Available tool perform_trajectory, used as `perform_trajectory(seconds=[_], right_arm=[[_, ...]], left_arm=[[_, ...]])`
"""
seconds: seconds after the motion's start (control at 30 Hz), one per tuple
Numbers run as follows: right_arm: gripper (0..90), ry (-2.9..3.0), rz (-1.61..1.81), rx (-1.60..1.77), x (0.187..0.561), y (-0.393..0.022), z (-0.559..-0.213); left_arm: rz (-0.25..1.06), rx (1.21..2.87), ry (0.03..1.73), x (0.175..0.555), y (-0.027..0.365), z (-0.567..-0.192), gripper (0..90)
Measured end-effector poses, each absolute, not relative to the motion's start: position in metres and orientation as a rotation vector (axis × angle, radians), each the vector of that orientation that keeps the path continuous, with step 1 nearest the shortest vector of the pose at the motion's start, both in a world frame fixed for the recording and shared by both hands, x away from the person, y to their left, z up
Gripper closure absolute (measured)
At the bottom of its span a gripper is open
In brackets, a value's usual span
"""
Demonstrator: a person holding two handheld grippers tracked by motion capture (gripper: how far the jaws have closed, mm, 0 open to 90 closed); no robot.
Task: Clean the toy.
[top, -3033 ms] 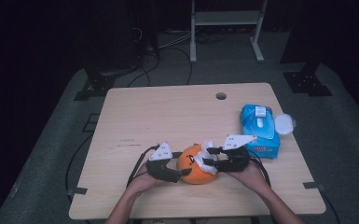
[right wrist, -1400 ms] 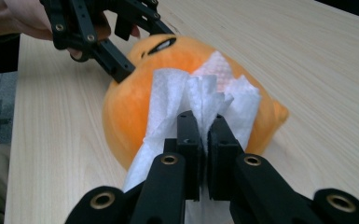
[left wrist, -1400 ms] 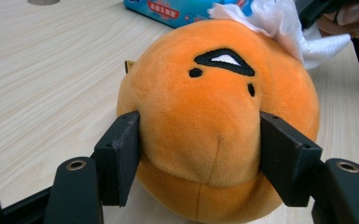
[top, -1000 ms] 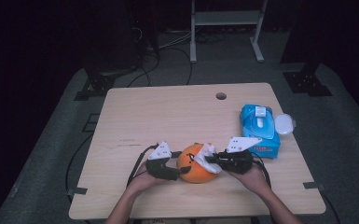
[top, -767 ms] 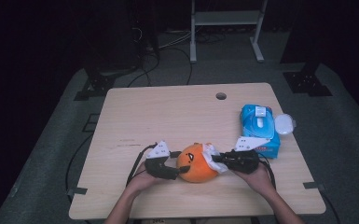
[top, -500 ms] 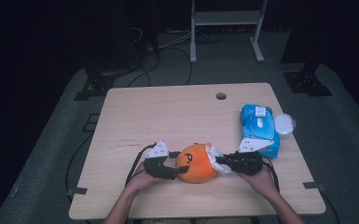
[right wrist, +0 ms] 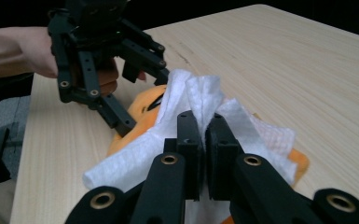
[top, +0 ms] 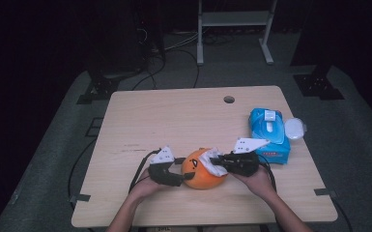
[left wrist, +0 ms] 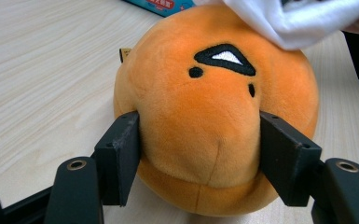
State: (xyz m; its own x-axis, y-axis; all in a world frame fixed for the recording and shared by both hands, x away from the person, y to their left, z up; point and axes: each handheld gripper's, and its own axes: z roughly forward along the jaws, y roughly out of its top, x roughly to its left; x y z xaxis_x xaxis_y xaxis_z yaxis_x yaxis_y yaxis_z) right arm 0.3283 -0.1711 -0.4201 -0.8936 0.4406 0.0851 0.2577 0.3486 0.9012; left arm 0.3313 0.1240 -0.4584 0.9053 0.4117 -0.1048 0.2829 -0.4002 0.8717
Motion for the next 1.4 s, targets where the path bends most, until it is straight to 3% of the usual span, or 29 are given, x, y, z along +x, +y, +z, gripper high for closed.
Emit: perform_trajectory(seconds=[0.2, 0.23, 0.33, 0.47, 0.77, 1.13, 1.4], right_arm=[[84.9, 2.404, 1.578, 0.729, 0.332, -0.185, -0.426], [84.9, 2.410, 1.578, 0.729, 0.330, -0.184, -0.428], [84.8, 2.417, 1.572, 0.712, 0.327, -0.181, -0.429], [84.8, 2.427, 1.573, 0.672, 0.322, -0.175, -0.427], [84.8, 2.422, 1.570, 0.647, 0.323, -0.166, -0.421], [84.8, 2.406, 1.568, 0.752, 0.318, -0.192, -0.432], [84.8, 2.395, 1.550, 0.734, 0.324, -0.182, -0.425]], left_arm=[[0.148, 2.016, 0.497, 0.331, 0.123, -0.457, 33.6], [0.145, 2.020, 0.498, 0.331, 0.123, -0.455, 26.4], [0.142, 2.011, 0.487, 0.329, 0.124, -0.447, 20.9], [0.138, 1.974, 0.462, 0.327, 0.120, -0.440, 19.4], [0.167, 2.020, 0.484, 0.328, 0.123, -0.452, 33.1], [0.146, 2.012, 0.486, 0.330, 0.129, -0.456, 34.0], [0.161, 2.024, 0.470, 0.328, 0.128, -0.457, 34.4]])
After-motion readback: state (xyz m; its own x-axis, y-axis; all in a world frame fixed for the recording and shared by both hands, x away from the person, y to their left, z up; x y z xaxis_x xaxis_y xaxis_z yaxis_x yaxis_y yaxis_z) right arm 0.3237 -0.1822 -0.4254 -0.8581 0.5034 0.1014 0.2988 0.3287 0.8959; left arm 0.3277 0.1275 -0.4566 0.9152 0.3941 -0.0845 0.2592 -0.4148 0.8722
